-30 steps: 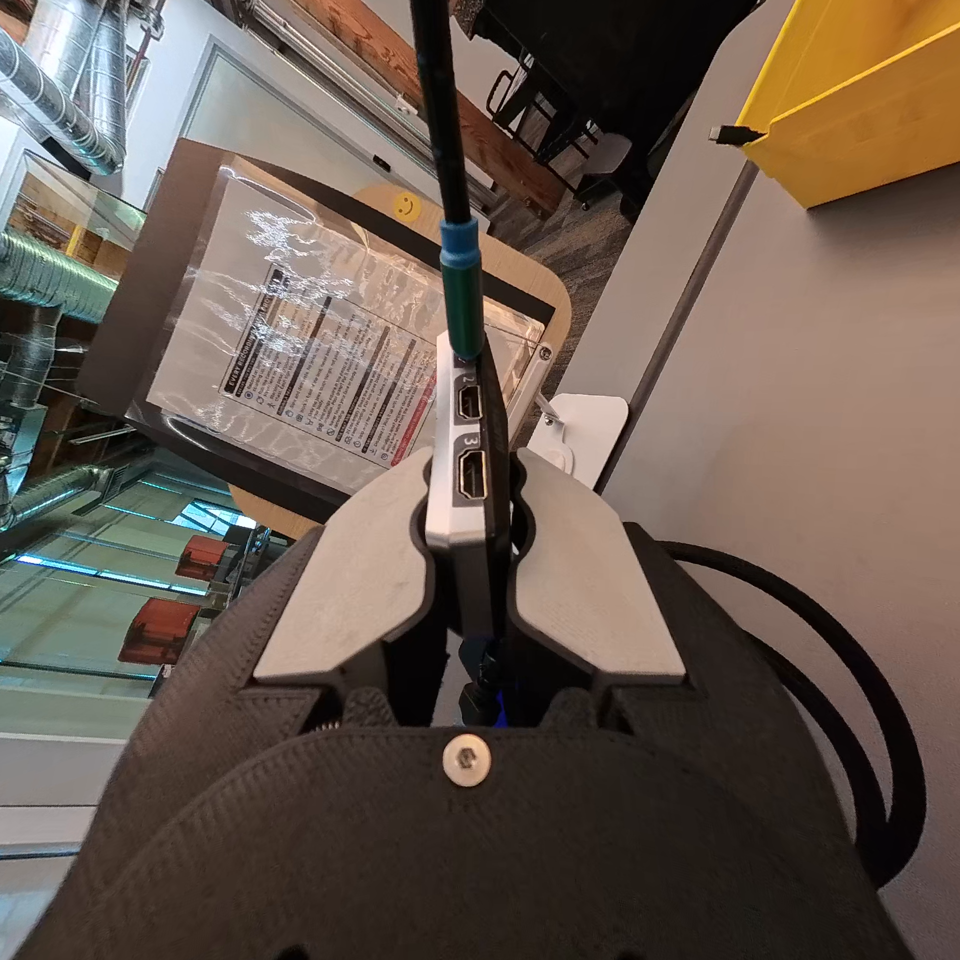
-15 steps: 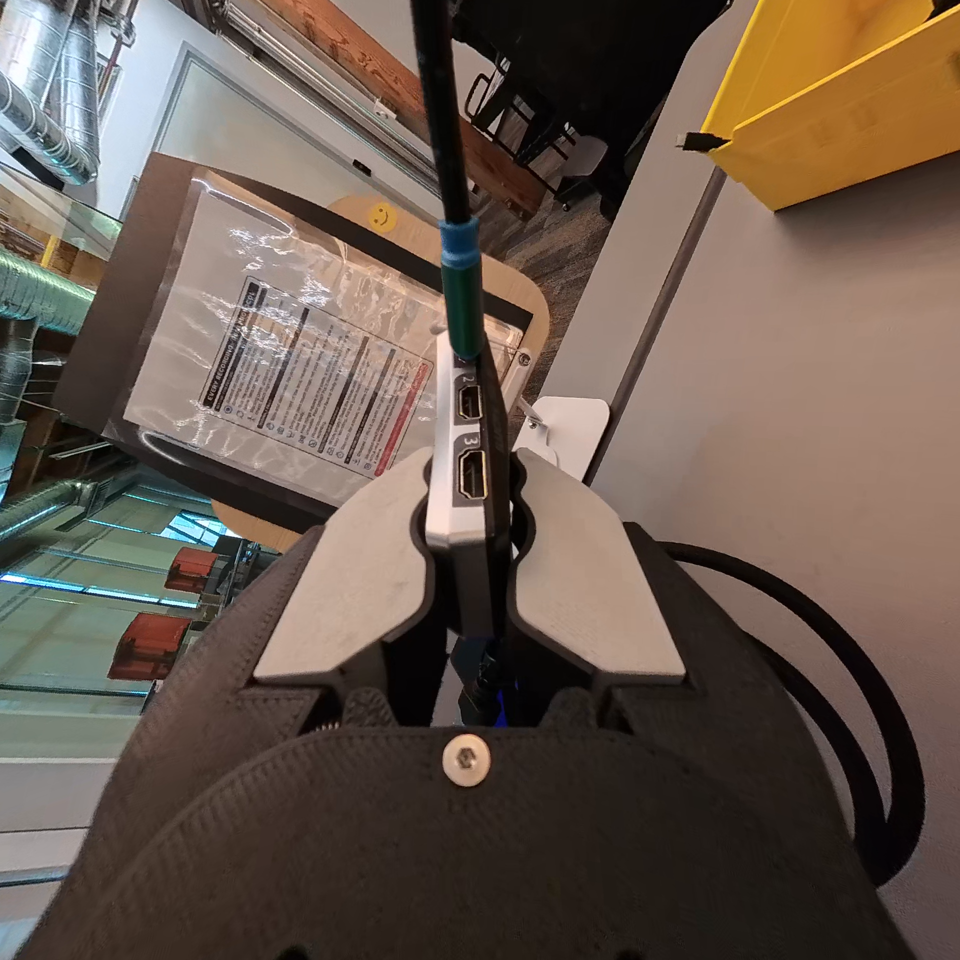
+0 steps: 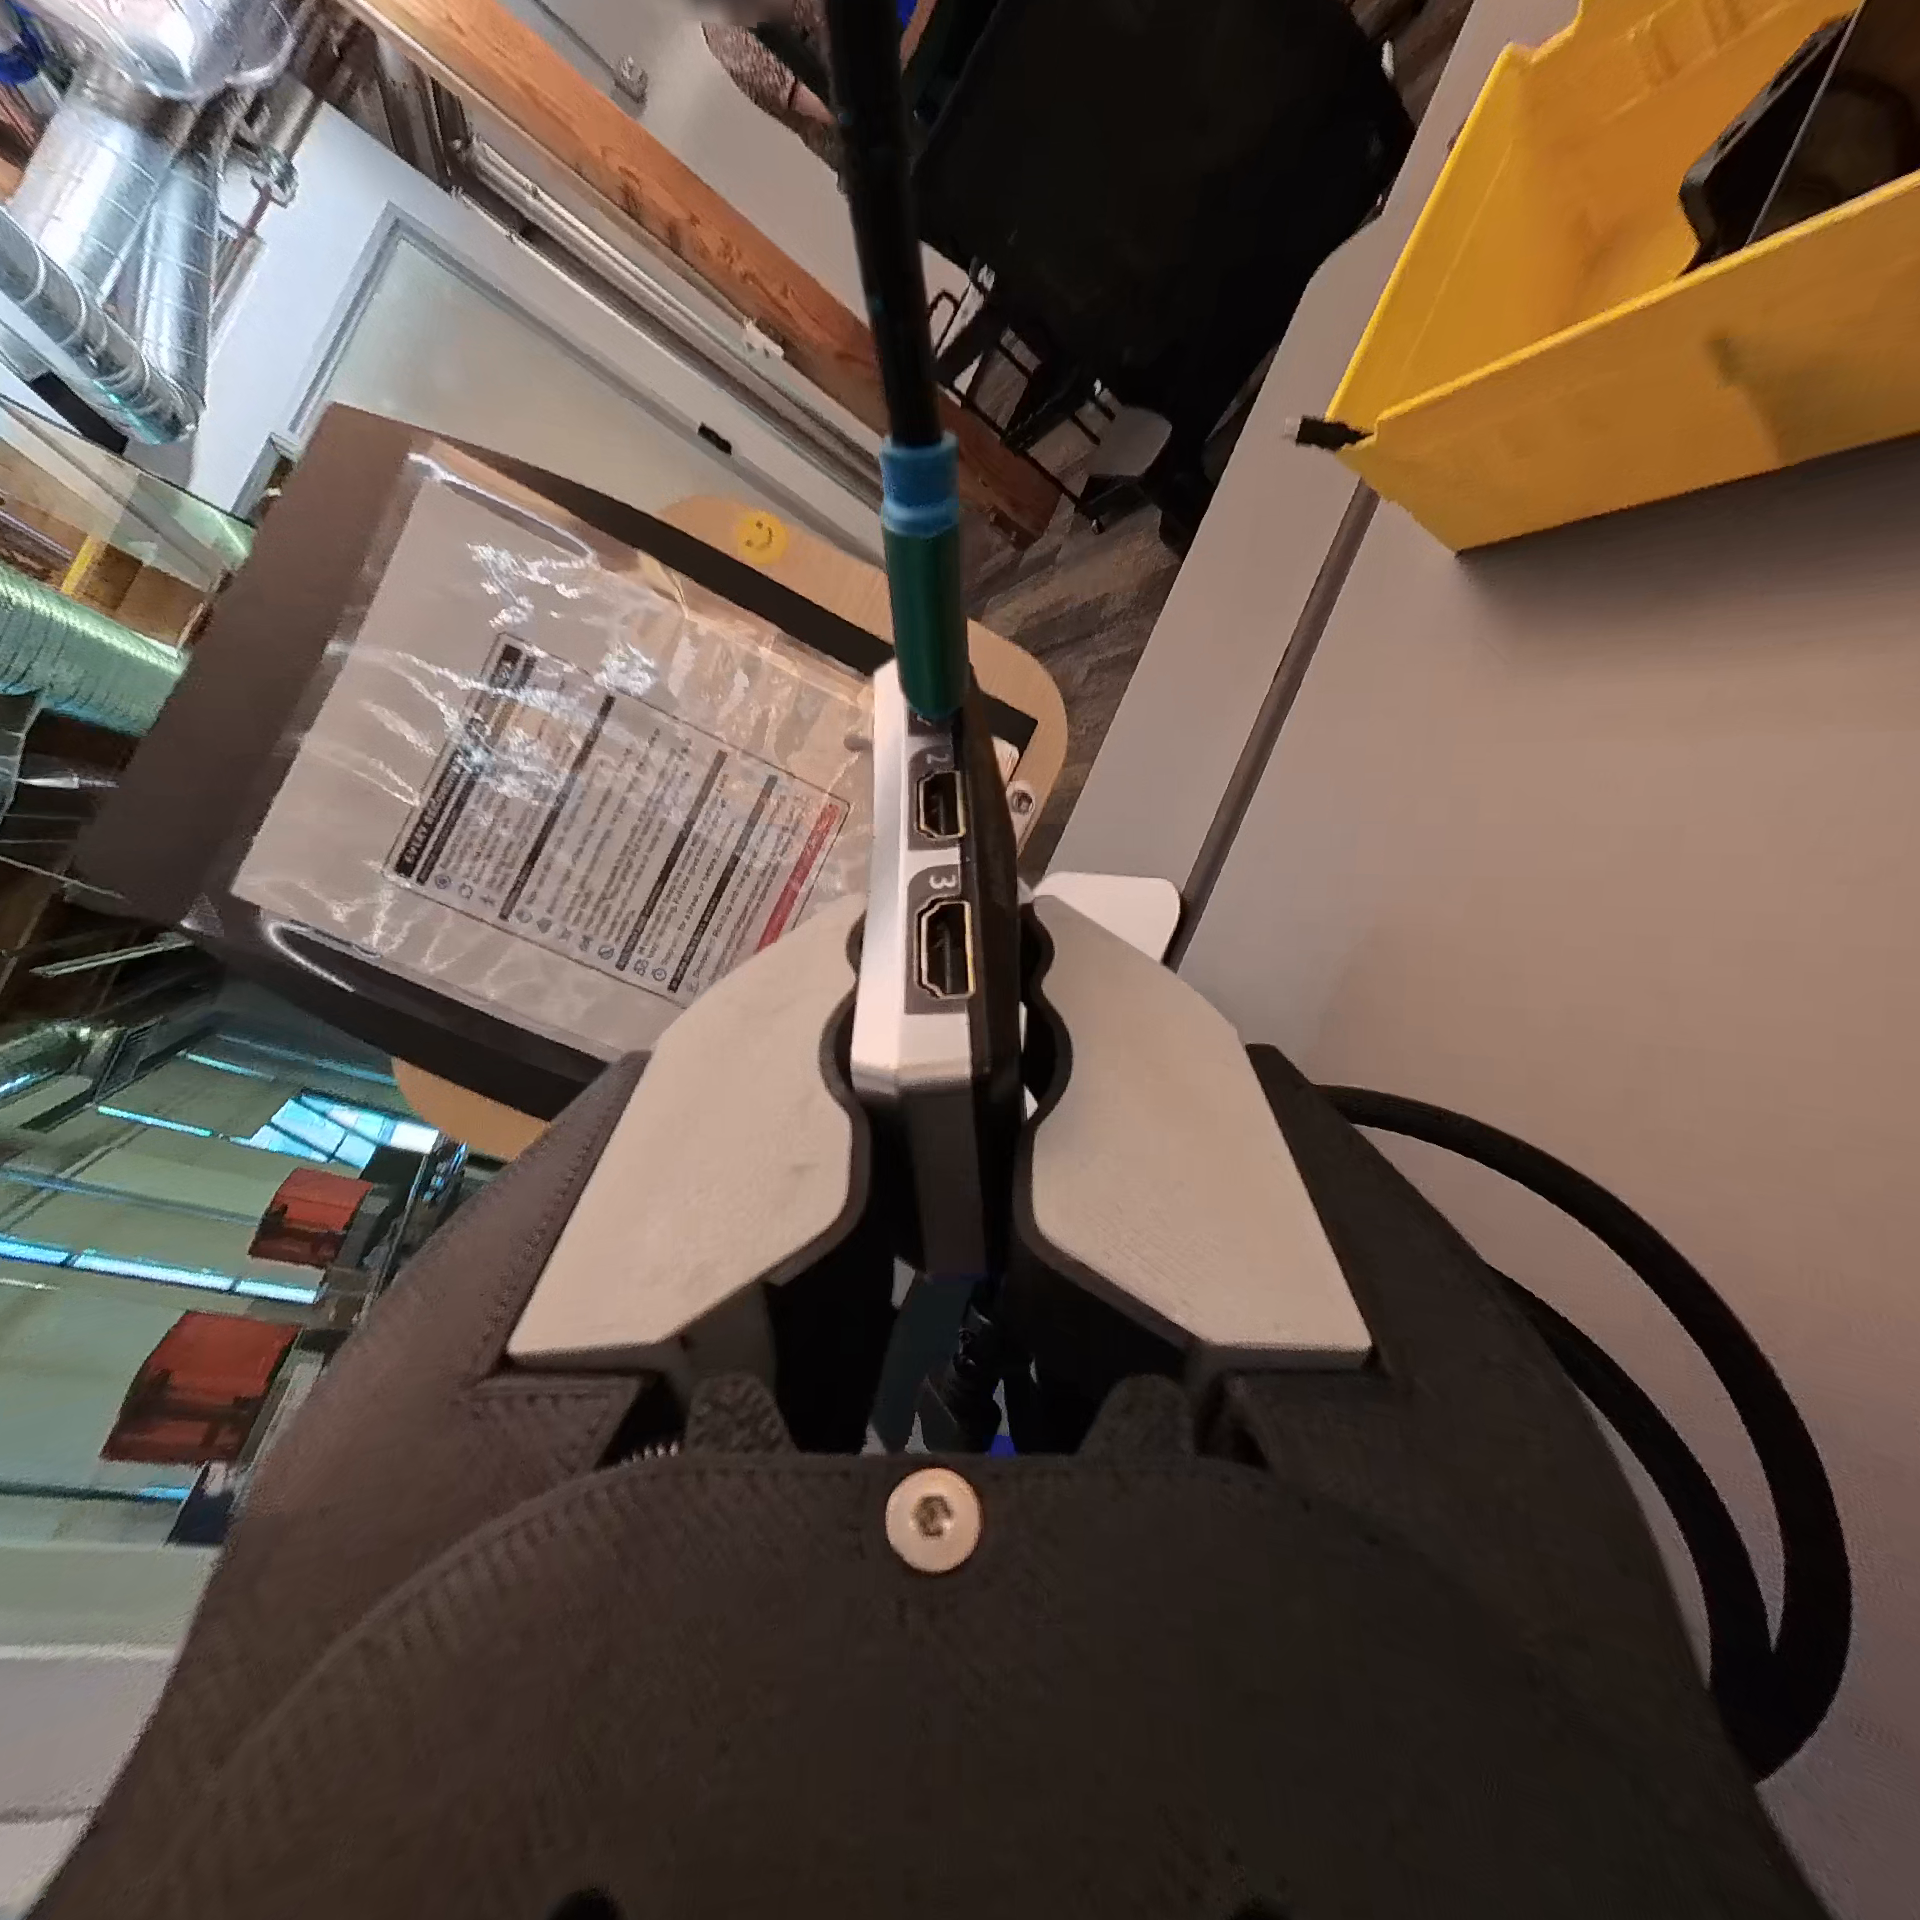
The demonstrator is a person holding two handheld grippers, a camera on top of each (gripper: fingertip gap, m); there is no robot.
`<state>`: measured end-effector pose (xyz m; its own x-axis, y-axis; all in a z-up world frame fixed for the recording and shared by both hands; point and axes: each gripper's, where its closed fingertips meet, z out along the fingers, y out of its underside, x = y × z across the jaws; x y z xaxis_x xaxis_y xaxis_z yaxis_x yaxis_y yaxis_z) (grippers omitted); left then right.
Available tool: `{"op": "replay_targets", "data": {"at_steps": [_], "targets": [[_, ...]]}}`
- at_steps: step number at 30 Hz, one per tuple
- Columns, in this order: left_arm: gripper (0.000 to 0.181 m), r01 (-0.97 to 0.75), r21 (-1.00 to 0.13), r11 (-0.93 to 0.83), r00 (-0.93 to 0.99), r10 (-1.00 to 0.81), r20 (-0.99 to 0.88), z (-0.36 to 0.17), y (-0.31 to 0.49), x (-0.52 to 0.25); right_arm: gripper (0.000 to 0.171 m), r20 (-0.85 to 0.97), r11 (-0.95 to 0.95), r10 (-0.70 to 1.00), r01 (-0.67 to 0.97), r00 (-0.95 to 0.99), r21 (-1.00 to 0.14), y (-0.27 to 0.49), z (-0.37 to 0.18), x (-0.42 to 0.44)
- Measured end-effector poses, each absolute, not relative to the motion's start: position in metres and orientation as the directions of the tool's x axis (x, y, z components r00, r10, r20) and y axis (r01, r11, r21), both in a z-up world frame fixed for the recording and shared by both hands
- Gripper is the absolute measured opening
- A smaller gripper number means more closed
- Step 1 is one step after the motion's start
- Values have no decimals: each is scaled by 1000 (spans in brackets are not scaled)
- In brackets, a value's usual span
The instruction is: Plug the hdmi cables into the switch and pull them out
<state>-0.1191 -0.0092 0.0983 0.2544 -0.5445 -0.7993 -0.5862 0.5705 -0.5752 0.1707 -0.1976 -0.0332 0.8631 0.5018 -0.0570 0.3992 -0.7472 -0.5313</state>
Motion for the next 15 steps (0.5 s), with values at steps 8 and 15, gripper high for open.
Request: {"op": "replay_targets", "data": {"at_steps": [8,15], "targets": [[22,-471,-512,719,285,-425,-859,122,-36,-112,51,408,-12,614,524,676,-851,-136,112,53],[23,-578,-337,743,320,-173,-931,125,-35,-104,55,401,205,586,351,704,-914,-91,137,-64]]}}
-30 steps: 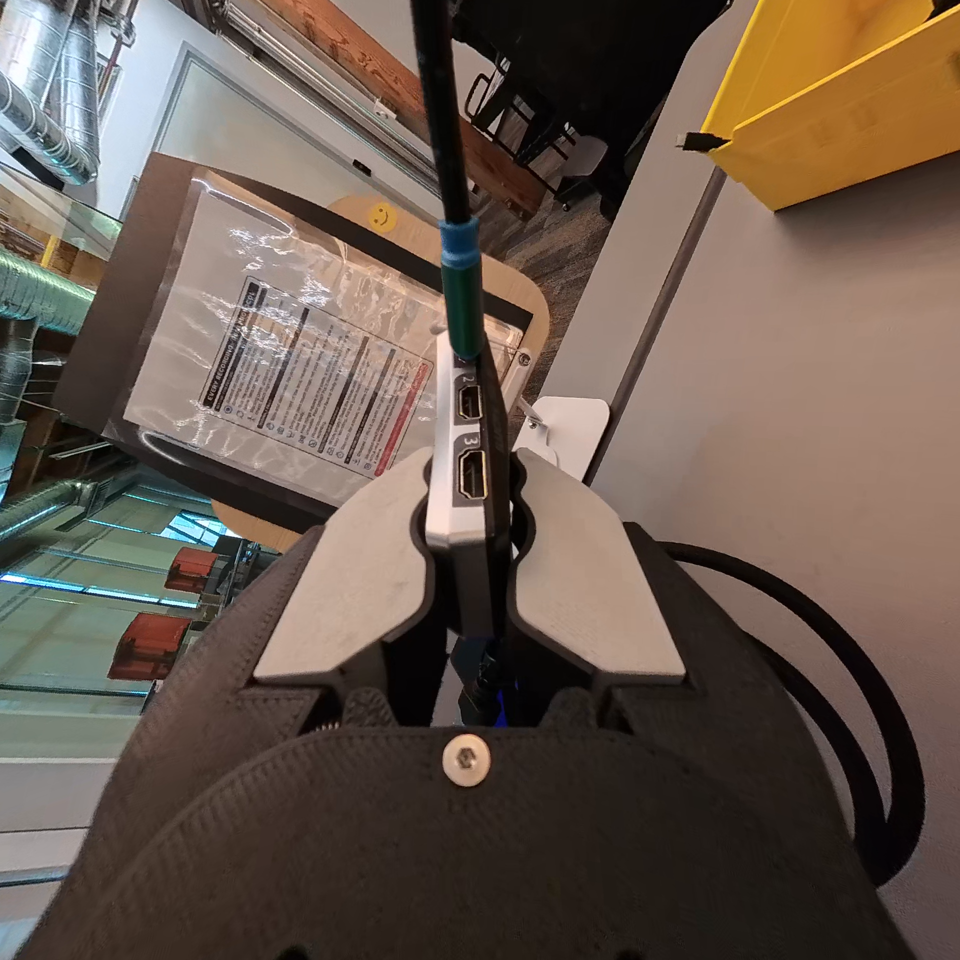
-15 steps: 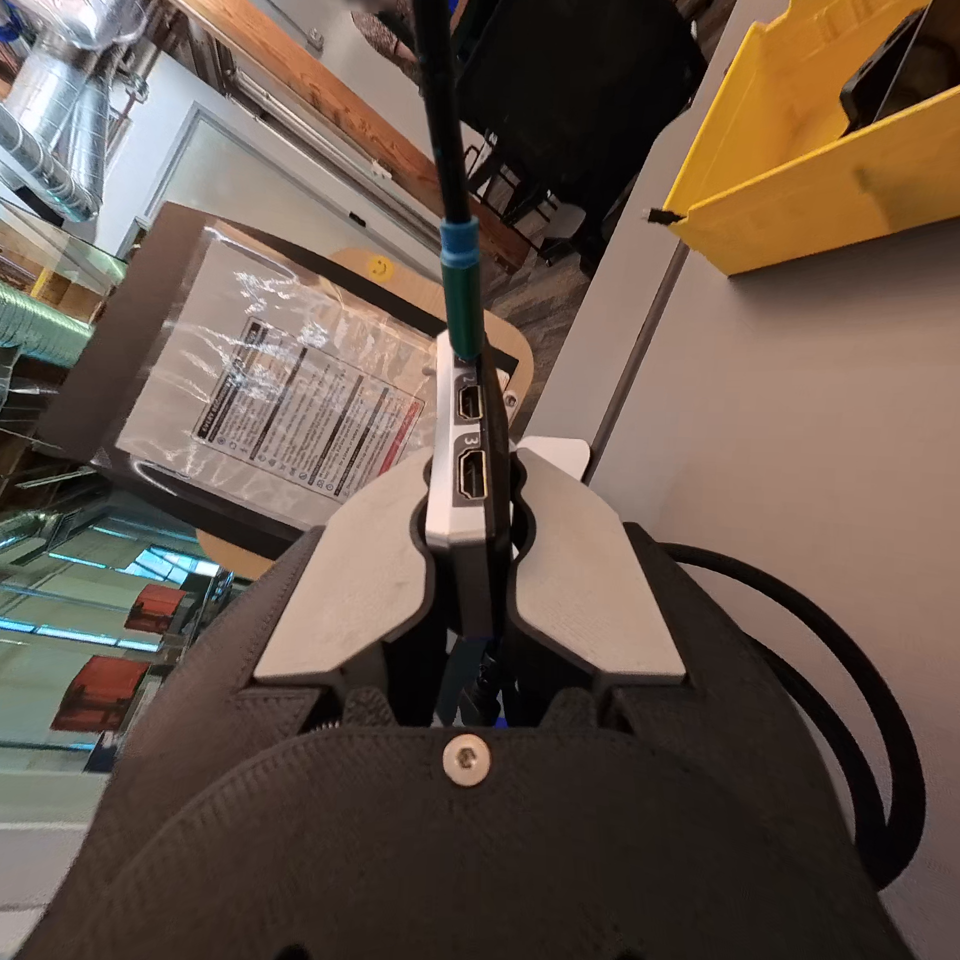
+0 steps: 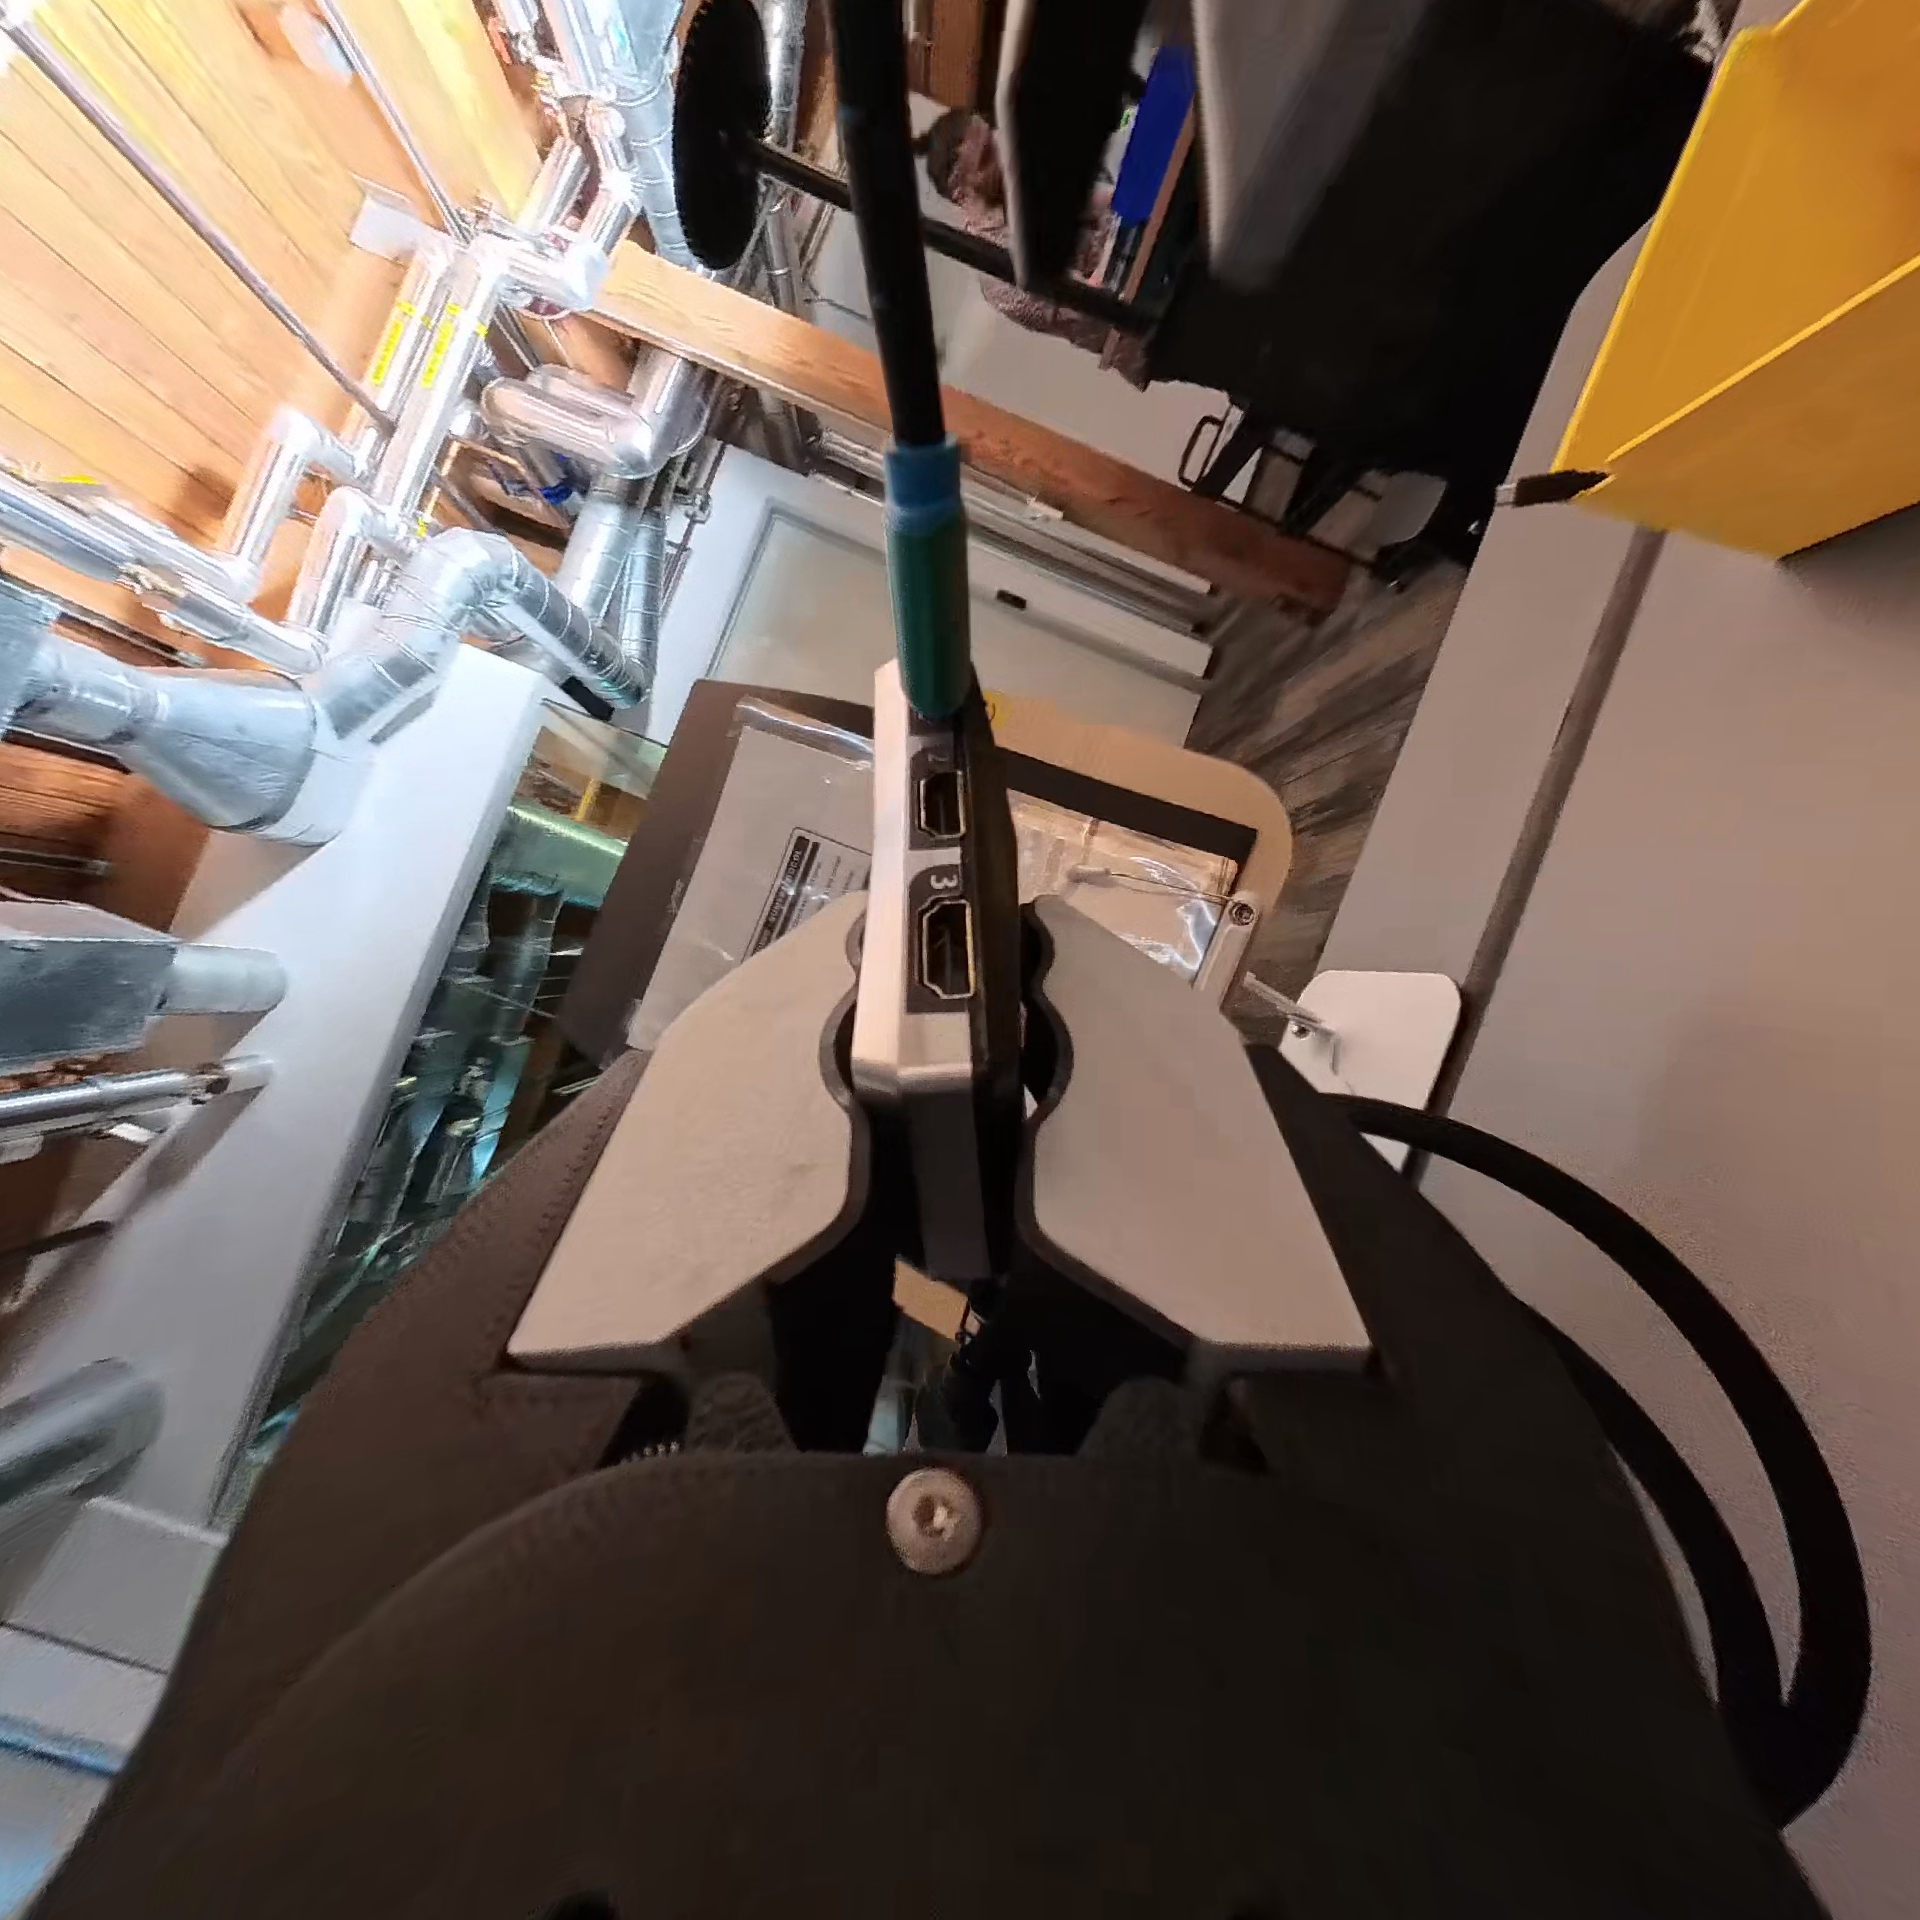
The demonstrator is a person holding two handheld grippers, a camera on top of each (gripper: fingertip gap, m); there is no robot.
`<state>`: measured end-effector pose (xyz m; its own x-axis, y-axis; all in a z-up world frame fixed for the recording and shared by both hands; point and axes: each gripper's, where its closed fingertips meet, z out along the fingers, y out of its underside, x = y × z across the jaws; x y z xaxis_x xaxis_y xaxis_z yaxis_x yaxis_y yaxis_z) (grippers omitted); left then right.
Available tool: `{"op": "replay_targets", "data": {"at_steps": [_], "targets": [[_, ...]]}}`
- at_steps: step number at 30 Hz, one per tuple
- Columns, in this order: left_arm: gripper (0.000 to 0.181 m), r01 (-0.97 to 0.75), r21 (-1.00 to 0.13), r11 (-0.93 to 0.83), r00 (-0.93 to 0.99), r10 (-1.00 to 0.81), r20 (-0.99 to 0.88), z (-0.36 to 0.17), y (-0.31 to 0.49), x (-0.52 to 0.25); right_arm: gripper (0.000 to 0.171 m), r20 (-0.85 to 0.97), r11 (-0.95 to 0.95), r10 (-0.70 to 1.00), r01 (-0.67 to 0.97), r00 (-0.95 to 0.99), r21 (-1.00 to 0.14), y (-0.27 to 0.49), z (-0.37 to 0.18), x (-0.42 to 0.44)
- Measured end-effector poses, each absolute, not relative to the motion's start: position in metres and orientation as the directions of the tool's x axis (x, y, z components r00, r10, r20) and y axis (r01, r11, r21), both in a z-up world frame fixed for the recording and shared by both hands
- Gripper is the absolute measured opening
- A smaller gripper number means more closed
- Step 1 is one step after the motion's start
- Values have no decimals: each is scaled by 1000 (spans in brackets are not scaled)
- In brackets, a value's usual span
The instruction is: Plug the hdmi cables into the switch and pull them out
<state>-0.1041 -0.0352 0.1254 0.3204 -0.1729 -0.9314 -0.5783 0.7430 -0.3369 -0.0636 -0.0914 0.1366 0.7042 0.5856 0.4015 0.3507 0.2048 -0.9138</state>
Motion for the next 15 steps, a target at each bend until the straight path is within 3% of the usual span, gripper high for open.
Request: {"op": "replay_targets", "data": {"at_steps": [8,10,15], "targets": [[23,-609,-281,742,285,-126,-950,112,-40,-88,37,337,208,509,267,792,-941,-74,133,-72],[23,-608,-273,746,276,-124,-953,109,-43,-84,22,331,197,511,266,794,-944,-71,130,-70],[22,-641,-281,714,284,-119,-951,104,-37,-79,21,356,165,452,316,818,-934,-65,124,-61]]}}
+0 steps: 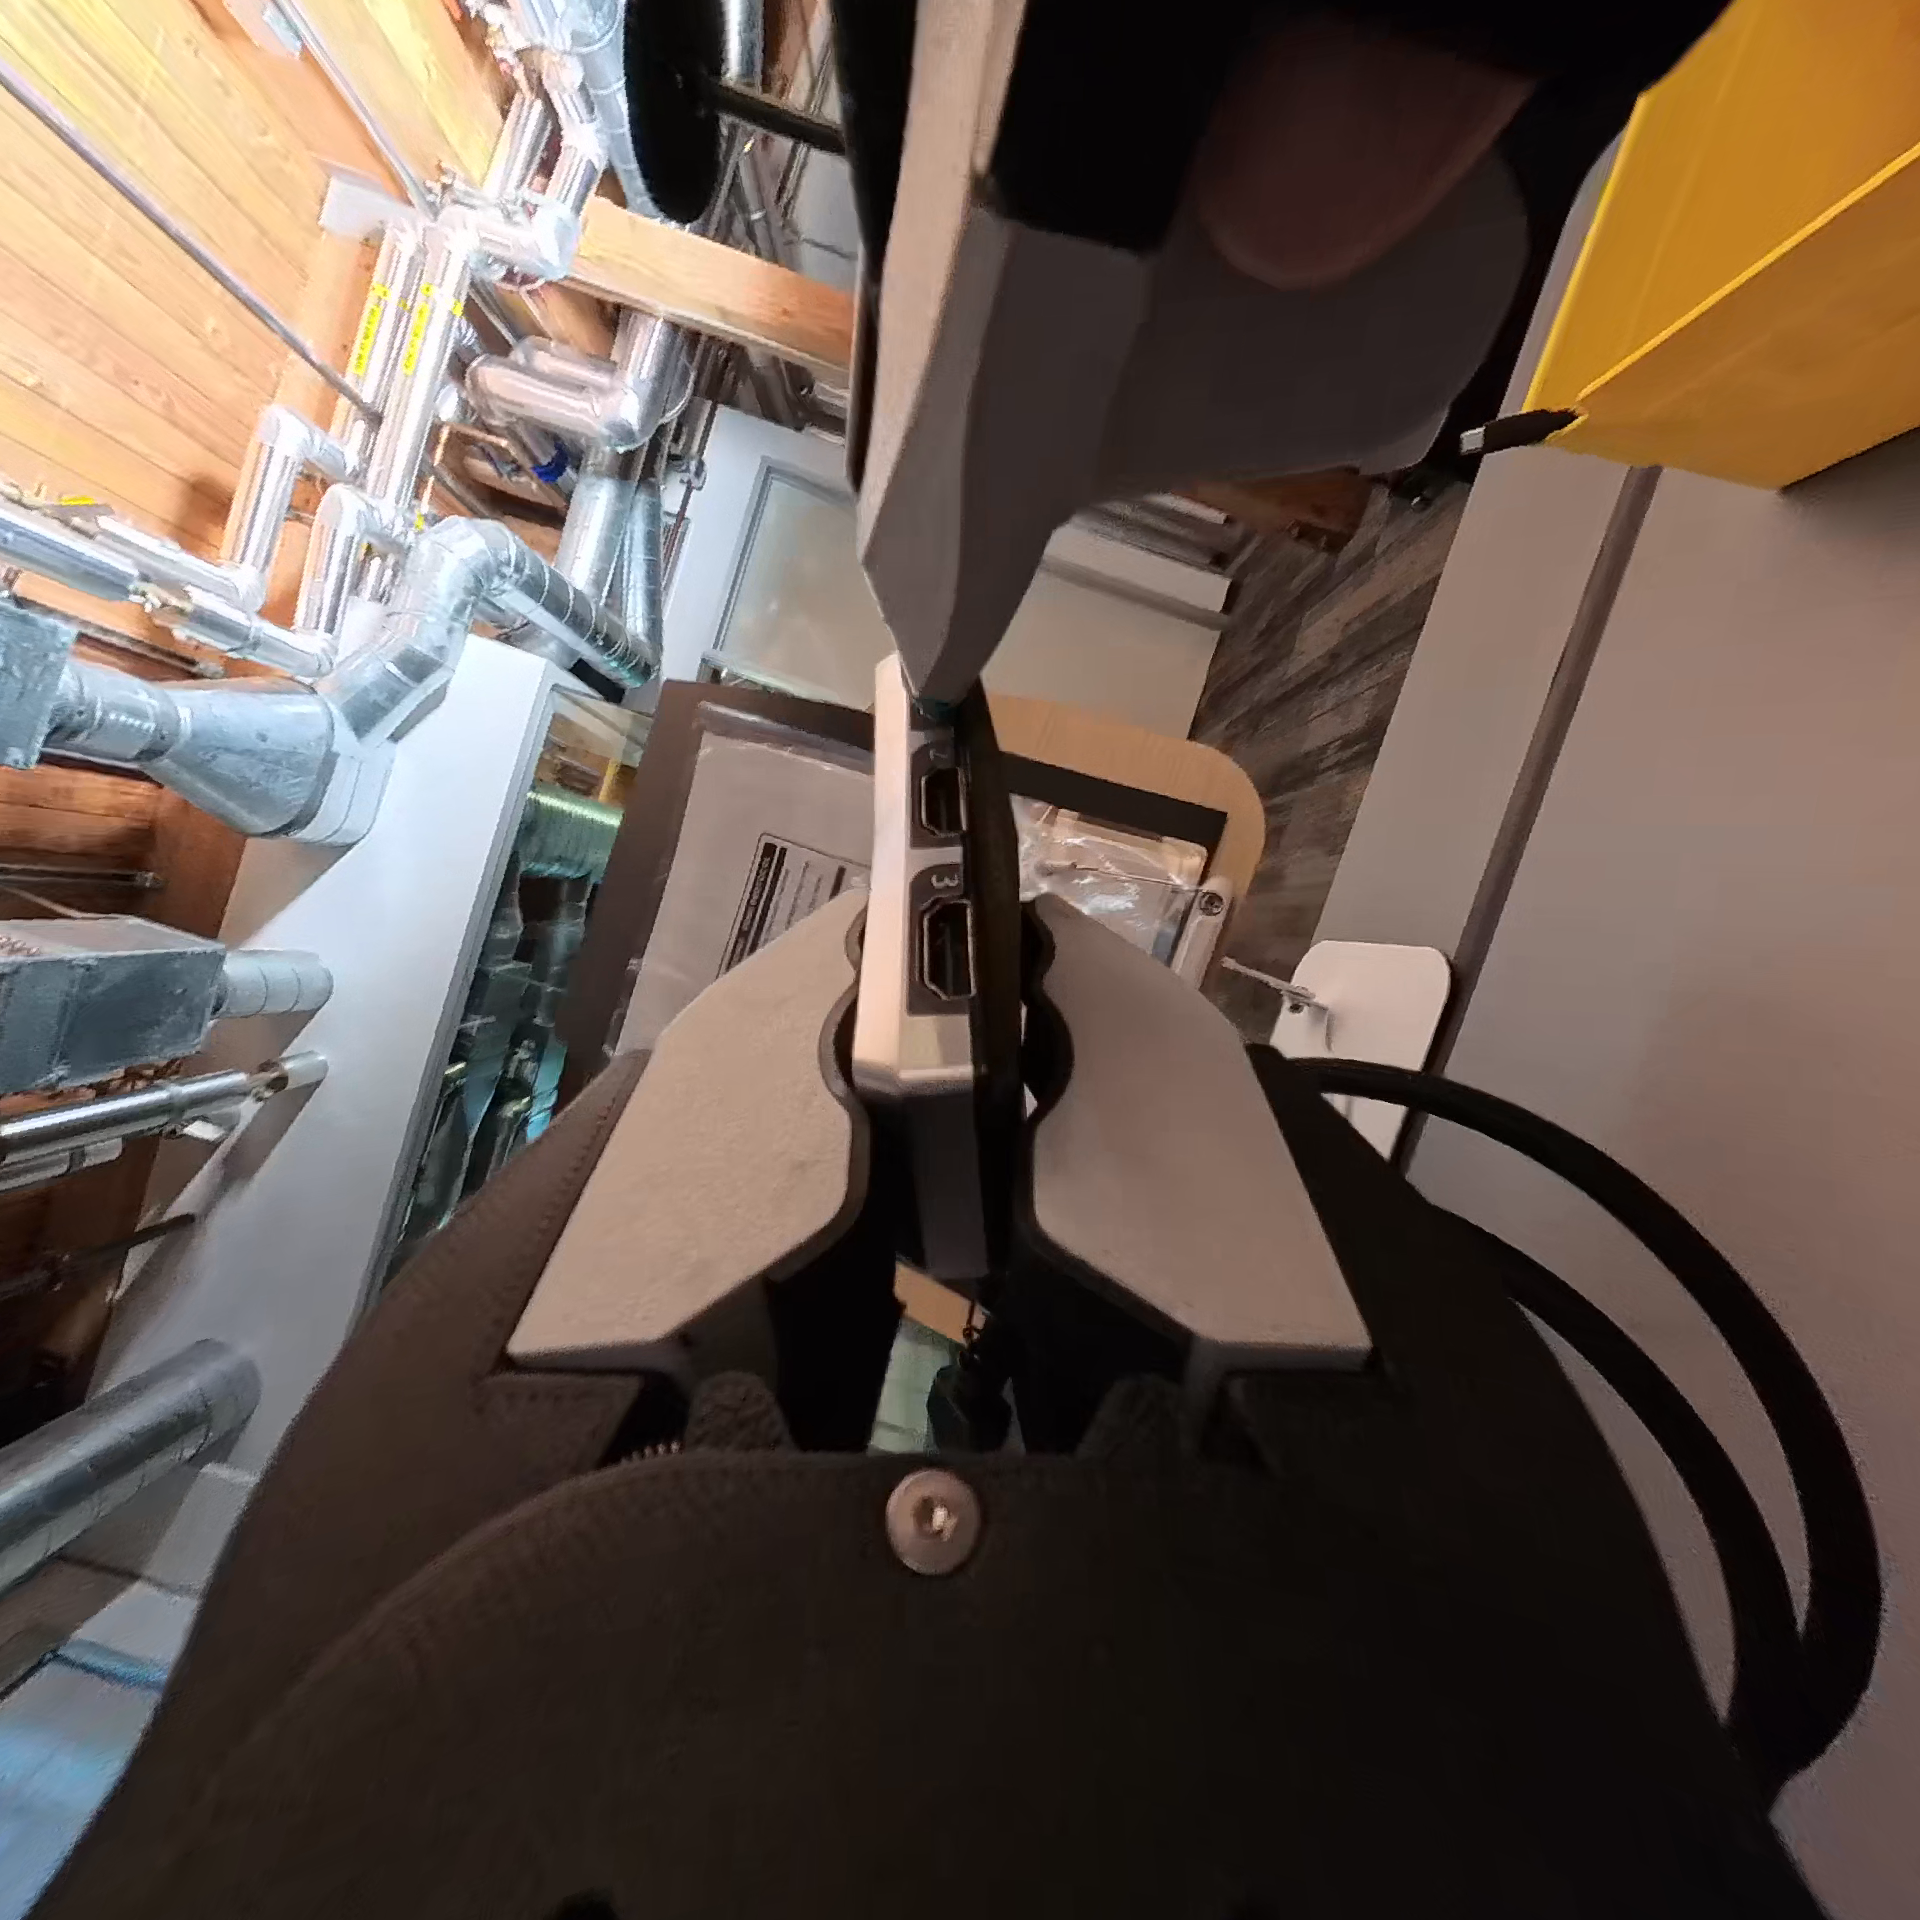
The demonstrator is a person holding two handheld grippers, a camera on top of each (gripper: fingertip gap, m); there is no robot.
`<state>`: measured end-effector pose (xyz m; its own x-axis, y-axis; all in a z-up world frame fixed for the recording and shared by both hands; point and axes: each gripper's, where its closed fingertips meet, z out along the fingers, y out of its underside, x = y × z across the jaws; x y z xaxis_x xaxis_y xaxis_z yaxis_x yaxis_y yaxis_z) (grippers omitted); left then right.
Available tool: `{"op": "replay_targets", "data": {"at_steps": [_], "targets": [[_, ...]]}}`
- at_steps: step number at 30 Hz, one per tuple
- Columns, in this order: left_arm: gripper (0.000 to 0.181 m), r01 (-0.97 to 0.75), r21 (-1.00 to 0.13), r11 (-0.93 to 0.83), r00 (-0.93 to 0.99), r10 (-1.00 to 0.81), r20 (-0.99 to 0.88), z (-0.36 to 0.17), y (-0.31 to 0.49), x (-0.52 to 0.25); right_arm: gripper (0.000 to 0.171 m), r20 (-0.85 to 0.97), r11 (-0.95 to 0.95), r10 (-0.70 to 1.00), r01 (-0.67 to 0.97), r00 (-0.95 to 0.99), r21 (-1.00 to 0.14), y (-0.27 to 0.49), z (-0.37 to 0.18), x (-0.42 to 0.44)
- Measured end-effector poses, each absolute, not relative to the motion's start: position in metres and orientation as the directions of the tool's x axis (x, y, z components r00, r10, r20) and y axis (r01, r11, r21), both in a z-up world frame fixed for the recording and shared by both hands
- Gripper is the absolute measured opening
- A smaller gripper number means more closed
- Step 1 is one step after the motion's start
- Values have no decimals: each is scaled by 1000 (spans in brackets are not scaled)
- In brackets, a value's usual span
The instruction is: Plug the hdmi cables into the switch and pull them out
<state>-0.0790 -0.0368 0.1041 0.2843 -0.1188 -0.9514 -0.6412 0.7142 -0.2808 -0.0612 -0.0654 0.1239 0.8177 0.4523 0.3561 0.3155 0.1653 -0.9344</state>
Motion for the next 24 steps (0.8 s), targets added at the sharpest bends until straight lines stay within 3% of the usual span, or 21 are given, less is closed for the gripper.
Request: {"op": "replay_targets", "data": {"at_steps": [5,12,17,21,24], "targets": [[24,-662,-313,681,314,-127,-941,103,-30,-79,22,377,166,394,338,838,-926,-62,122,-60],[23,-675,-309,670,295,-139,-945,101,-31,-76,22,220,104,517,194,828,-975,-62,121,-56],[23,-674,-331,661,293,-172,-940,97,-24,-77,22,327,123,397,304,857,-945,-57,119,-57],[23,-679,-306,668,278,-152,-948,100,-27,-78,21,178,79,521,161,835,-984,-61,120,-57],[22,-691,-309,653,262,-172,-950,94,-24,-76,21,186,58,506,182,842,-982,-57,115,-54]]}}
